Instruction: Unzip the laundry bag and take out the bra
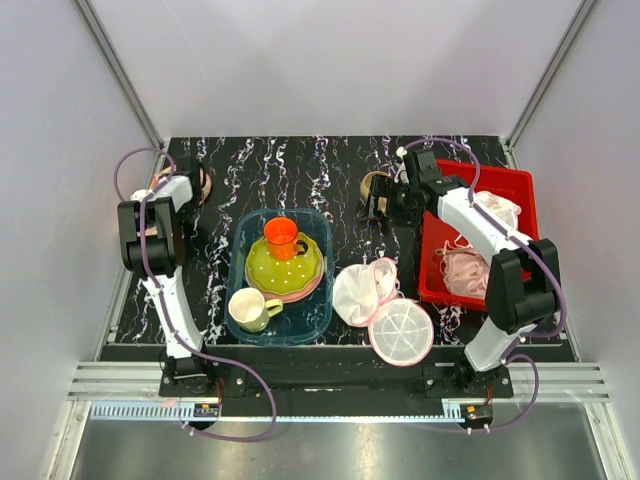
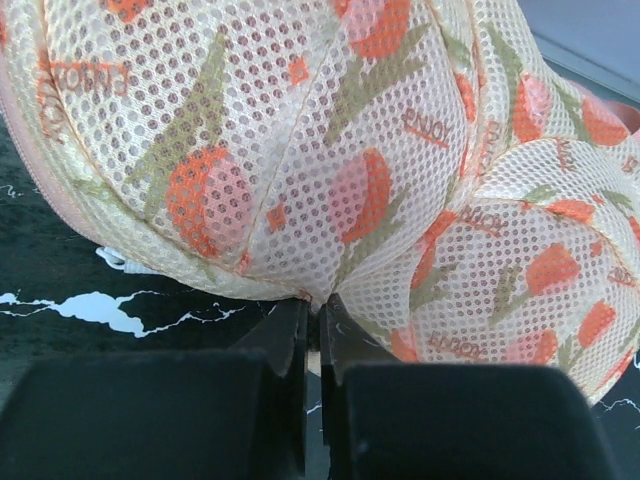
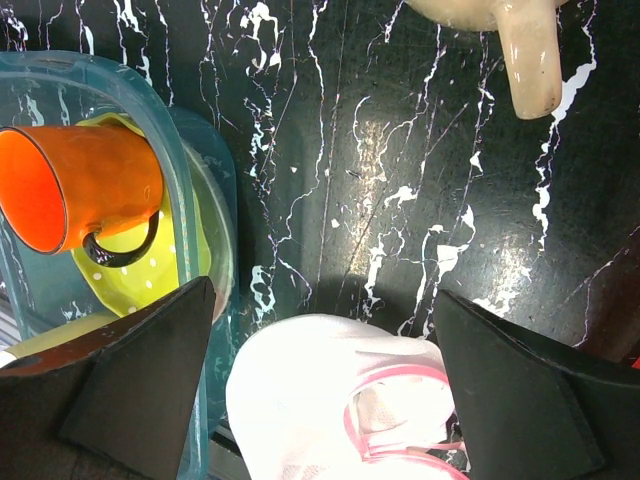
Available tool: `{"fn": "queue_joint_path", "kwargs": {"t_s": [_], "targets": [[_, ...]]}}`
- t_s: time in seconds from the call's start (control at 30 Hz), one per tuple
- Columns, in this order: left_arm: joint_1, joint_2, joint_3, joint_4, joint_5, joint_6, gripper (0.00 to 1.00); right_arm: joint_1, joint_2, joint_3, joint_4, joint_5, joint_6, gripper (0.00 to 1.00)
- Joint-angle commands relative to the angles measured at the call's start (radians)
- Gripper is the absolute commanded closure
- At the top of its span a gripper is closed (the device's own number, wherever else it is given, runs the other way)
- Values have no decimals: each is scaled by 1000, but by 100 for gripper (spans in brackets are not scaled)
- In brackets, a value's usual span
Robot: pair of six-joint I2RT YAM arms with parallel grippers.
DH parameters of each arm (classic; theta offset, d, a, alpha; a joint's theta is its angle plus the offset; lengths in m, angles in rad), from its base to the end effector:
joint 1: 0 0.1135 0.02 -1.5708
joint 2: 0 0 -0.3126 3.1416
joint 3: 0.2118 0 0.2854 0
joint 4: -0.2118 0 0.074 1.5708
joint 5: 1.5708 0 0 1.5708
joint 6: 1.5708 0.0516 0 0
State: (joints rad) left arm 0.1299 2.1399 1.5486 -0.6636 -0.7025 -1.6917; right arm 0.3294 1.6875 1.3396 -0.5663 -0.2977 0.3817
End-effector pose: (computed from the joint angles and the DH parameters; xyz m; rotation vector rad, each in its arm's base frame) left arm 0.4803 0.0964 0.1633 -1.9891 1.3658 0.3569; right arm 0.3873 0.1484 0.2876 -0.0635 2.5512 0.6605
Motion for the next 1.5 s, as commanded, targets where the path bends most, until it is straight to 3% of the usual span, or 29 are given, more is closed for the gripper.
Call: {"fn": "queue_joint_path", "kwargs": {"t_s": [0.0, 0.23, 0.4, 0.5, 0.53, 0.7, 0.73, 0.87, 1.0, 1.03, 1.1, 1.47], "targets": [[2, -38, -42, 35, 40, 26, 100, 10, -5, 43, 16, -1, 13, 0], [-81, -207, -122, 35, 47, 127, 100, 13, -51, 9, 52, -15, 32, 0], [-212, -409, -145, 30, -100, 220, 100, 16, -103, -13, 92, -38, 65, 0], [-239, -544, -174, 115, -74, 375, 100, 19, -156, -34, 114, -49, 83, 0], [-243, -576, -209, 157, -42, 515, 100, 19, -181, -37, 115, -50, 86, 0], [-297, -779, -349, 329, 257, 768, 100, 19, -232, -11, 98, -73, 121, 0], [-297, -837, -372, 349, 376, 841, 100, 19, -241, -5, 97, -78, 135, 0], [-297, -965, -522, 481, 680, 1021, 100, 19, -230, 20, 178, -267, 230, 0], [-297, -1006, -518, 498, 1005, 1135, 100, 39, -216, 4, 302, -380, 307, 0], [-297, -1002, -507, 487, 1154, 1167, 100, 42, -200, 19, 301, -400, 298, 0], [-297, -982, -466, 420, 1245, 1181, 100, 51, -177, 30, 289, -426, 289, 0], [-297, -1052, -464, 405, 1623, 1248, 100, 99, -80, -42, 348, -530, 286, 0]]}}
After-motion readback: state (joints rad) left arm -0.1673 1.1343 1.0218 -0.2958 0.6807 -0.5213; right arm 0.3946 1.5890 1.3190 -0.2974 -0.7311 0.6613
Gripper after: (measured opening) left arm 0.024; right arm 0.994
